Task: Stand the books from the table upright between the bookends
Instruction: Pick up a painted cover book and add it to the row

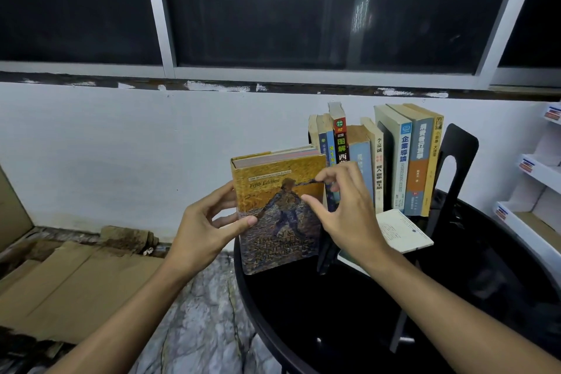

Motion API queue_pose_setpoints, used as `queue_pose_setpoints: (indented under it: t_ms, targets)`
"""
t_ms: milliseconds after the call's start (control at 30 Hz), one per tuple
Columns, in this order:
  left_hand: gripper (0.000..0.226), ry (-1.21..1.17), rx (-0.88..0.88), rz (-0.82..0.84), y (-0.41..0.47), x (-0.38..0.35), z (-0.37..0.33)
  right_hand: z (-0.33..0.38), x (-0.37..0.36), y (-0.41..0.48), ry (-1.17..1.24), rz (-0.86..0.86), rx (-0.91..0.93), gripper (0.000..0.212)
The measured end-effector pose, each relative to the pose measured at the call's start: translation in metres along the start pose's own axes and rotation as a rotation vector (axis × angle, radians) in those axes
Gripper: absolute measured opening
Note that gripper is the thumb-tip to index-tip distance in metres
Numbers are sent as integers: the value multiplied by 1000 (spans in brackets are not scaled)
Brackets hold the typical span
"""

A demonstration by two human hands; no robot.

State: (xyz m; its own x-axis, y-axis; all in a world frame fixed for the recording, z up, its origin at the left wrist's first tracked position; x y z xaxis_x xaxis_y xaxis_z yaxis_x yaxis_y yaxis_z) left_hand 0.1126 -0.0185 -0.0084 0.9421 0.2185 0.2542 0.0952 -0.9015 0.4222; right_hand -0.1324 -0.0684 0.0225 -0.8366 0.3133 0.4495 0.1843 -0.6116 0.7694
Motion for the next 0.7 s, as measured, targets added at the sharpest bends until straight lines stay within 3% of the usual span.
queue_pose_setpoints:
  t_ms: [100, 267, 367, 533, 700]
  targets:
    - [72, -9, -9, 28, -2, -1, 0, 12, -5, -1, 46, 82, -42, 40]
    - [63, -23, -37, 72, -12, -5, -6, 39, -11, -9, 47, 208, -121, 87]
    - [62, -22, -45, 59, -18, -6, -5, 51, -12, -12, 37, 216, -137, 104]
    - [61, -31, -56, 86, -27, -11, -9, 60, -11, -8, 62, 209, -168, 117]
    - [55, -45, -63, 98, -34, -25, -12, 60, -4, -8, 183, 224, -199, 112]
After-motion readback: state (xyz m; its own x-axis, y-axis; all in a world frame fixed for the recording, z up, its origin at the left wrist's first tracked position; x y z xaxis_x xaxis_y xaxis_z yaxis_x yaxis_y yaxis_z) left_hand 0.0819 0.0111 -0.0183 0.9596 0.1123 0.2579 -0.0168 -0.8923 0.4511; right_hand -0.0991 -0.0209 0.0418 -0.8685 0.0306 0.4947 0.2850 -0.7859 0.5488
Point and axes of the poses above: each hand's wrist, its own y-axis towards the middle knuckle, its own x-axis out of the back of the hand, z = x × y, the point moved 3 cm from there along y, towards the middle knuckle, and after that the axes turned 4 degrees about y, right-handed, at the moved point
